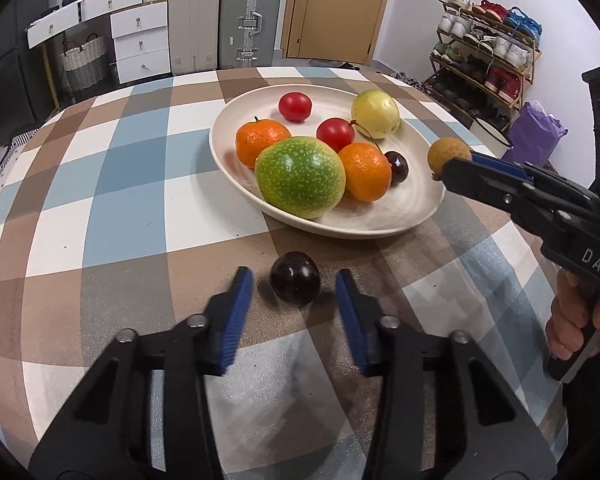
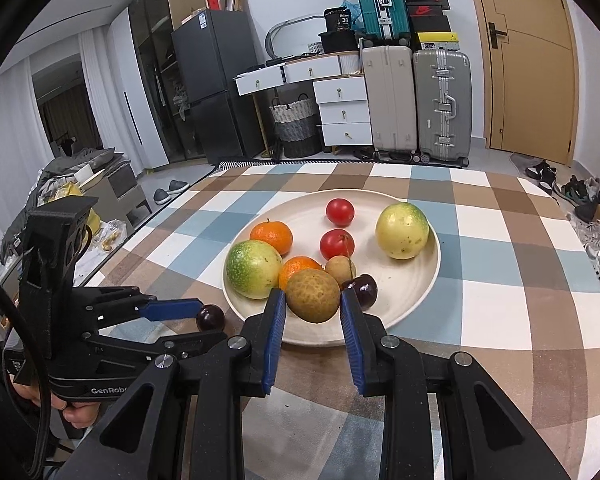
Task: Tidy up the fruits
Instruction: 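Grasp the dark plum with the left tool while the right tool holds the brown fruit, then carry the plum into the plate with the left tool while the right tool carries the brown fruit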
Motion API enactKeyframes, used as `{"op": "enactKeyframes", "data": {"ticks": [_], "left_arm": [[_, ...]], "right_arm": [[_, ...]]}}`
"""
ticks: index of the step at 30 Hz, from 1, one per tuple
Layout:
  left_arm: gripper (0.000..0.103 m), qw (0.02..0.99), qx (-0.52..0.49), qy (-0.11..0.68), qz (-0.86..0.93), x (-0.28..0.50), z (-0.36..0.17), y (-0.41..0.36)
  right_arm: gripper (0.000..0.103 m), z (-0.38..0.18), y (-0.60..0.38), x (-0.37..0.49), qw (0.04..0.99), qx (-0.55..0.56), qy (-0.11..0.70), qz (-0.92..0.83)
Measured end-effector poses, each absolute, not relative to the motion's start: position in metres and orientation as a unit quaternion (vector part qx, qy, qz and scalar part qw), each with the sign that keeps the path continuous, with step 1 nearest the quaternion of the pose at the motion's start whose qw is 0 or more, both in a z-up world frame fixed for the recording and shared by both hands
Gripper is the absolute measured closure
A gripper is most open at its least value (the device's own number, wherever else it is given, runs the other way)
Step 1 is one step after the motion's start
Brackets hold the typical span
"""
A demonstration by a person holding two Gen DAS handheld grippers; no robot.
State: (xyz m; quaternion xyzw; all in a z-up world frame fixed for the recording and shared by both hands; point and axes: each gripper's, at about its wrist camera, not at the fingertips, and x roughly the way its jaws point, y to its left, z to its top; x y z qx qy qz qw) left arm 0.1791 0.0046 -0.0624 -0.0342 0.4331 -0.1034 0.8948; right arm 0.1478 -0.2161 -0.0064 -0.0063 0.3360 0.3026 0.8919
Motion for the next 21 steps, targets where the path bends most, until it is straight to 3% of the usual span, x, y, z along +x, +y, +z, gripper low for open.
{"op": "enactKeyframes", "data": {"ticks": [1, 2, 21], "left_arm": [[0.079, 0.895, -0.036, 0.433, -0.104, 0.179, -0.062, 0.005], [0.079, 0.894, -0.038, 0.433, -0.105, 0.179, -0.062, 0.006], [0.079, 0.909, -0.032, 0.404, -0.093, 0.169, -0.049, 0.008]], "right_arm": [[0.075, -0.007, -0.216, 0.148, 0.891, -0.006, 0.337, 0.303], [0.075, -0.007, -0.216, 0.148, 0.891, -0.006, 0.338, 0.303], [0.075, -0.009, -0.216, 0.148, 0.893, -0.007, 0.336, 0.301]]}}
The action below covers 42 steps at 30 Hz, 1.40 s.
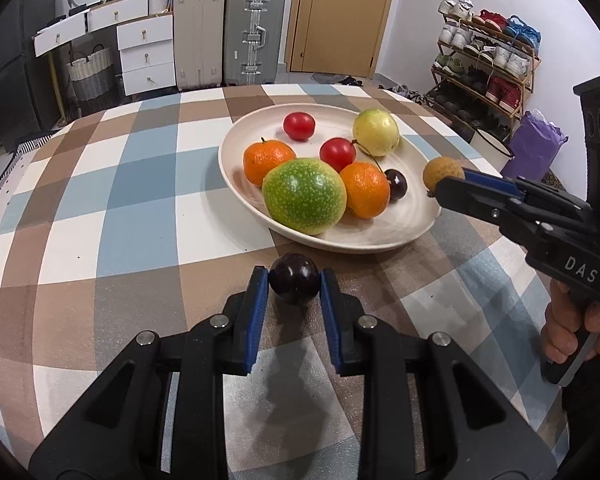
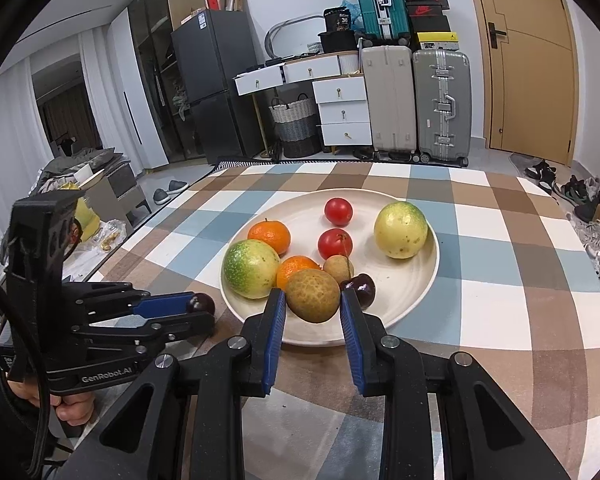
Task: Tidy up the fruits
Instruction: 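Carry the plum into the plate with the left tool while the right tool carries the brown fruit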
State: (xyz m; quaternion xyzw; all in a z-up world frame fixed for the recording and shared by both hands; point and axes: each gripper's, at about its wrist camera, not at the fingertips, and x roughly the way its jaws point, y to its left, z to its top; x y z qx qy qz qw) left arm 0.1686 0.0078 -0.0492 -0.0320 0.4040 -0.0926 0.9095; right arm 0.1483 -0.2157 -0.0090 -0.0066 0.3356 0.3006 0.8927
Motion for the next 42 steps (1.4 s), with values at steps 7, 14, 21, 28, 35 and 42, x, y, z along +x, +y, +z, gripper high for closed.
{"op": "enactKeyframes", "data": {"ticks": [7, 14, 21, 28, 35, 42], "left_arm": [[0.079, 0.917, -0.033, 0.386, -0.094, 0.164, -0.037, 0.009], [0.079, 0.925, -0.026, 0.368, -0.094, 0.164, -0.019, 0.008], [0.079, 0.928, -0.023, 0.360, -0.094, 0.178, -0.002, 0.005], [0.079, 0.929, -0.035, 0.353, -0.104, 0.205, 0.009, -0.003], [0.079, 0.927, -0.033, 0.357, -0.108, 0.239, 0.007, -0.012], [0.079, 0.920, -0.012, 0.377, -0.109, 0.268, -0.011, -0.021]], "right_arm": [[0.075, -0.007, -0.221, 0.151, 0.895, -0.001, 0.333, 0.296], [0.075, -0.005, -0.230, 0.157, 0.897, 0.011, 0.334, 0.288], [0.075, 0.006, -0.230, 0.167, 0.898, 0.008, 0.334, 0.286], [0.075, 0.013, -0.237, 0.188, 0.895, 0.015, 0.344, 0.285], [0.075, 0.006, -0.241, 0.205, 0.895, 0.029, 0.350, 0.274], [0.075, -0.010, -0.233, 0.218, 0.892, 0.028, 0.364, 0.268]]}}
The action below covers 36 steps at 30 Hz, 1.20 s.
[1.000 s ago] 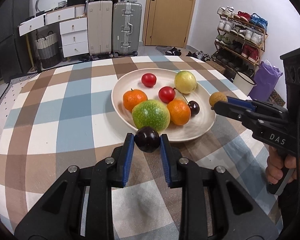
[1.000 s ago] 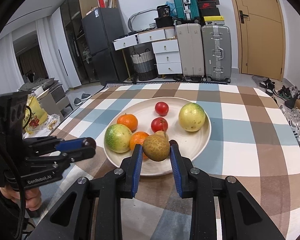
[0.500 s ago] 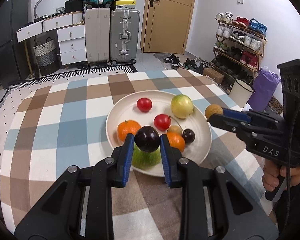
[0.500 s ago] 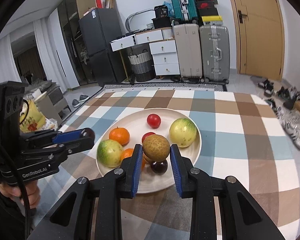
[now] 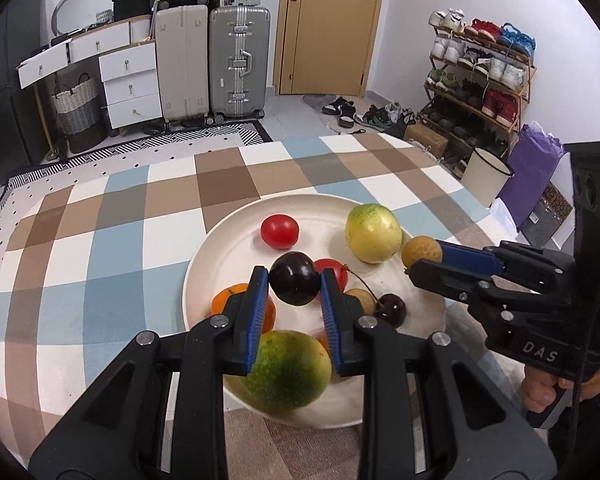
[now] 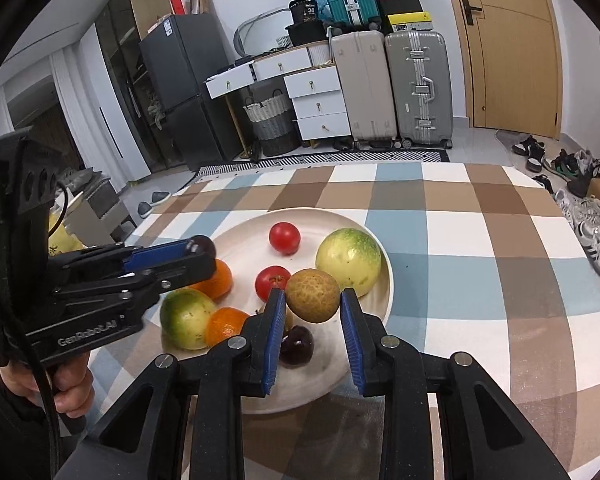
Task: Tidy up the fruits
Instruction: 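Carry the plum into the plate with the left tool while the right tool carries the brown fruit, then open both tools to release the plum and brown fruit in the plate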
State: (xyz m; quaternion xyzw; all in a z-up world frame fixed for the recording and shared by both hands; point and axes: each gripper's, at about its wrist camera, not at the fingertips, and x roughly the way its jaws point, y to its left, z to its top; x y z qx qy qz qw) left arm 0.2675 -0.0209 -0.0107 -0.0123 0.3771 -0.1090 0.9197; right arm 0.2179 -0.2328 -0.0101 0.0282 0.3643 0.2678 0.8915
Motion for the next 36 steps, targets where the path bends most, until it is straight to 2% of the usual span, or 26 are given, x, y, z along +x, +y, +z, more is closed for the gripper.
{"op": "enactKeyframes", "data": {"ticks": [25, 26, 27, 28, 30, 32, 34, 36], "left_arm": [[0.079, 0.919, 0.005, 0.381, -0.097, 0.275, -0.027, -0.026], [0.079, 0.918, 0.004, 0.383, -0.098, 0.275, -0.027, -0.026], [0.079, 0.918, 0.003, 0.385, -0.099, 0.275, -0.027, -0.026], [0.076, 0.917, 0.002, 0.386, -0.100, 0.275, -0.026, -0.025], [0.060, 0.918, -0.001, 0.384, -0.101, 0.273, -0.024, -0.024], [0.021, 0.923, -0.006, 0.372, -0.094, 0.271, -0.019, -0.021], [0.012, 0.932, -0.012, 0.351, -0.094, 0.265, -0.012, -0.018], [0.005, 0.937, -0.017, 0.336, -0.097, 0.259, -0.003, -0.014]], "right_arm": [[0.074, -0.029, -0.226, 0.234, 0.887, 0.033, 0.382, 0.257], [0.073, -0.029, -0.227, 0.234, 0.887, 0.034, 0.381, 0.257], [0.066, -0.027, -0.228, 0.233, 0.889, 0.034, 0.379, 0.256], [0.058, -0.025, -0.229, 0.232, 0.891, 0.035, 0.373, 0.256], [0.053, -0.020, -0.231, 0.231, 0.894, 0.038, 0.363, 0.258], [0.045, -0.014, -0.233, 0.228, 0.899, 0.036, 0.353, 0.258], [0.023, -0.008, -0.235, 0.223, 0.905, 0.032, 0.338, 0.257], [0.016, -0.002, -0.238, 0.219, 0.909, 0.039, 0.323, 0.261]]}}
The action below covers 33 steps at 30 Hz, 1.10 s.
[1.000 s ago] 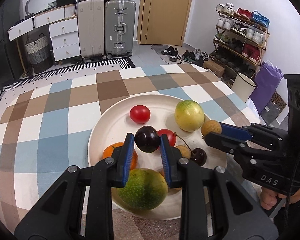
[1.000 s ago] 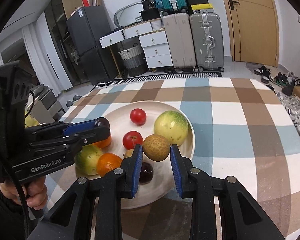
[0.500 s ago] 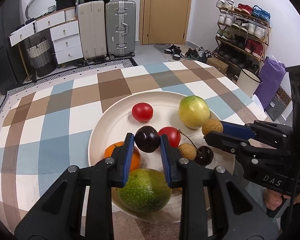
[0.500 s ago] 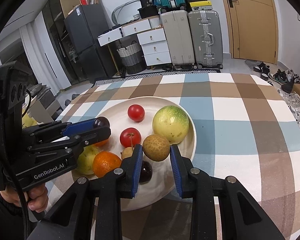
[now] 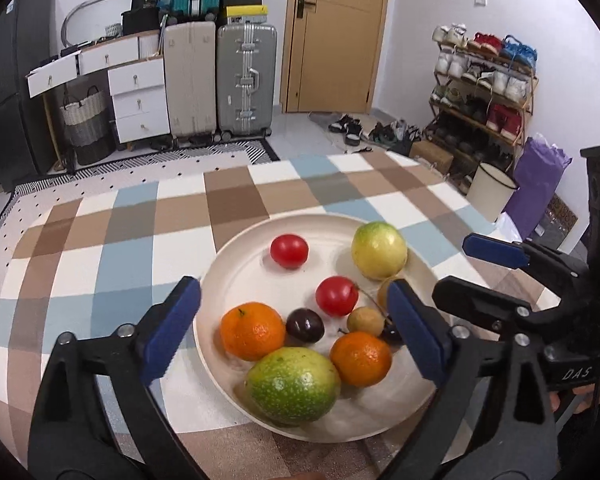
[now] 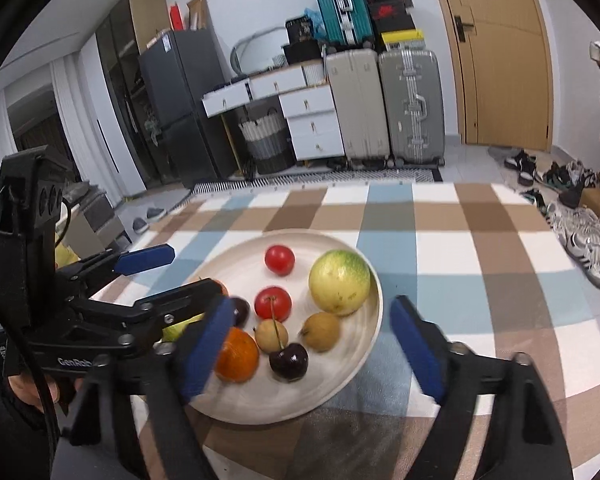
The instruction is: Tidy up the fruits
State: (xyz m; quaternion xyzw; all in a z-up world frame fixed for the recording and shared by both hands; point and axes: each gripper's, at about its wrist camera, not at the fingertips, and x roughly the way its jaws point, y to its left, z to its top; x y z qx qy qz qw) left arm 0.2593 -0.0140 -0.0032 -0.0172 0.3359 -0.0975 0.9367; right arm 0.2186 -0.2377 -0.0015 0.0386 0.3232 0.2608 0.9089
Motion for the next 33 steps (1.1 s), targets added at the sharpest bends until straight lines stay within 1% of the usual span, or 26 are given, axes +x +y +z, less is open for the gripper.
{"op": "enactKeyframes", "data": {"ticks": [1, 3, 6, 13, 22, 30, 33], "left_arm": [[0.001, 0.939, -0.020, 0.329, -0.094, 0.257, 0.001, -0.012], [0.001, 0.946, -0.029, 0.309, -0.097, 0.250, 0.009, -0.007], [0.001, 0.951, -0.035, 0.292, -0.097, 0.238, 0.018, -0.002], [0.001, 0.959, -0.031, 0.274, -0.072, 0.199, 0.022, 0.008], [0.001, 0.962, -0.051, 0.263, -0.055, 0.142, 0.013, 0.025], [0.001, 0.964, -0.046, 0.261, -0.024, 0.124, -0.002, 0.028], [0.001, 0.967, -0.052, 0.249, -0.021, 0.122, -0.002, 0.029]], "right_arm": [[0.011, 0.001, -0.239, 0.217, 0.909, 0.043, 0.320, 0.264], [0.006, 0.003, -0.241, 0.215, 0.909, 0.049, 0.316, 0.267], [0.001, 0.006, -0.241, 0.207, 0.911, 0.046, 0.309, 0.269], [0.000, 0.009, -0.239, 0.193, 0.908, 0.036, 0.301, 0.289], [0.000, 0.016, -0.250, 0.155, 0.912, 0.027, 0.267, 0.309], [0.000, 0.005, -0.255, 0.131, 0.911, 0.006, 0.258, 0.322], [0.000, 0.007, -0.254, 0.125, 0.915, -0.001, 0.242, 0.322]]}}
